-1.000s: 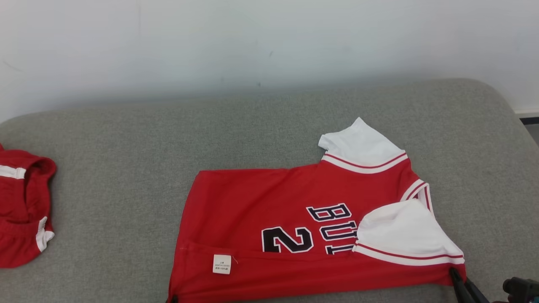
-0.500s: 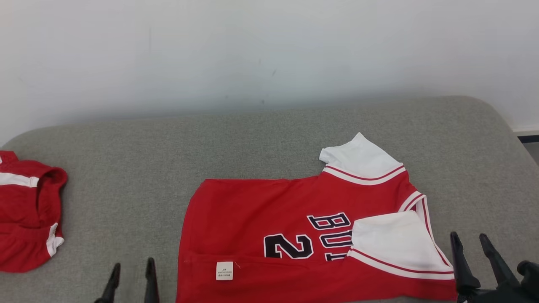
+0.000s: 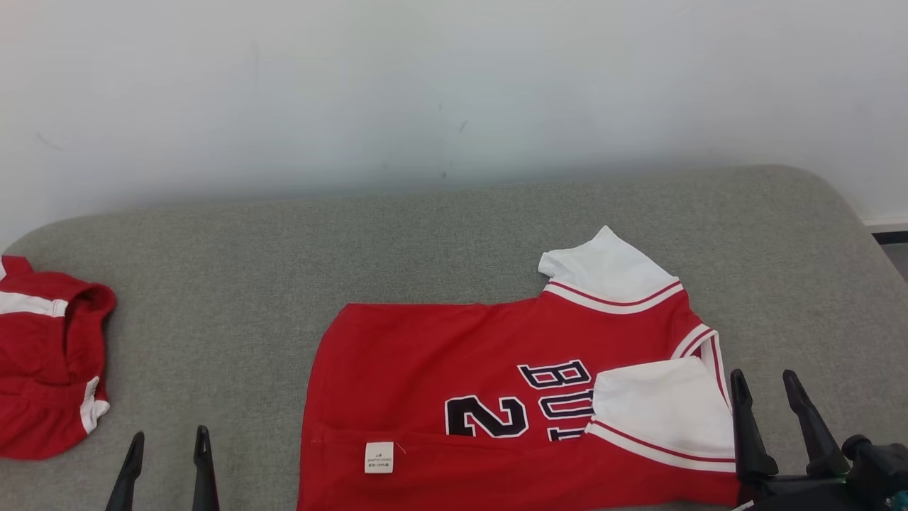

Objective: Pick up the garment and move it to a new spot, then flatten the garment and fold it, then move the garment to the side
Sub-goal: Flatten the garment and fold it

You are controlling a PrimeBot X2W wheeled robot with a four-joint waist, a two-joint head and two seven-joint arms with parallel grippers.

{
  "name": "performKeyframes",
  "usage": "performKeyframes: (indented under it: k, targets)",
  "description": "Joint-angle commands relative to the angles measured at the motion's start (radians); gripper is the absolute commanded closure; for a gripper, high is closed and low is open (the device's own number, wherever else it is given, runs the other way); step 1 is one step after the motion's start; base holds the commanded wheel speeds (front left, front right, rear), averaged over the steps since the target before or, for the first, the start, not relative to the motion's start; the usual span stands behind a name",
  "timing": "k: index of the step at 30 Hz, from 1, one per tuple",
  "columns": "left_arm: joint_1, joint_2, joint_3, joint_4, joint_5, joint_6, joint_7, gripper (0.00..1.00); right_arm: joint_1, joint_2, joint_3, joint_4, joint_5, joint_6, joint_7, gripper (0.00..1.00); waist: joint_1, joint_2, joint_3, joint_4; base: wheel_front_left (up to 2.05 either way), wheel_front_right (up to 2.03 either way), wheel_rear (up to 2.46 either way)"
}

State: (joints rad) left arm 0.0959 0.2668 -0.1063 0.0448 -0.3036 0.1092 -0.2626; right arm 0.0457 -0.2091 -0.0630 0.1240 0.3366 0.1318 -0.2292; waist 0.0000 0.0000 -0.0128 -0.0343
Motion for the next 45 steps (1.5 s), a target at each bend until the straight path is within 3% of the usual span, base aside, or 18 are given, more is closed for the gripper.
performKeyframes:
  k: [1,15,25,38,45]
  targets:
    - [0.018,0.001,0.015,0.004,0.014,-0.008,-0.003,0.00,0.012,0.010,0.004,0.004,-0.012,-0.002,-0.012,0.00,0.0000,0.0000,0.000,0.002,0.00,0.00,0.00]
    - [0.048,-0.066,0.087,0.052,0.054,-0.074,-0.003,0.00,0.033,0.030,0.010,0.064,-0.027,-0.002,-0.035,0.00,0.0000,0.0000,0.001,0.014,0.00,0.00,0.00]
    - [-0.012,-0.093,0.122,0.096,0.042,-0.121,-0.003,0.00,-0.041,-0.006,0.040,0.099,-0.037,-0.002,-0.036,0.00,0.0000,0.0000,0.009,-0.009,0.00,0.00,0.00]
    - [-0.418,-0.024,0.043,0.289,-0.029,-0.224,0.095,0.00,-0.526,-0.078,0.199,0.361,-0.011,-0.002,0.026,0.00,0.0000,0.0000,0.188,-0.057,0.00,0.00,0.00]
    - [-0.669,0.071,-0.108,0.386,-0.215,-0.239,0.266,0.00,-0.843,-0.081,0.304,0.589,0.017,-0.002,0.020,0.00,0.0000,0.0000,0.317,-0.088,0.00,0.00,0.00]
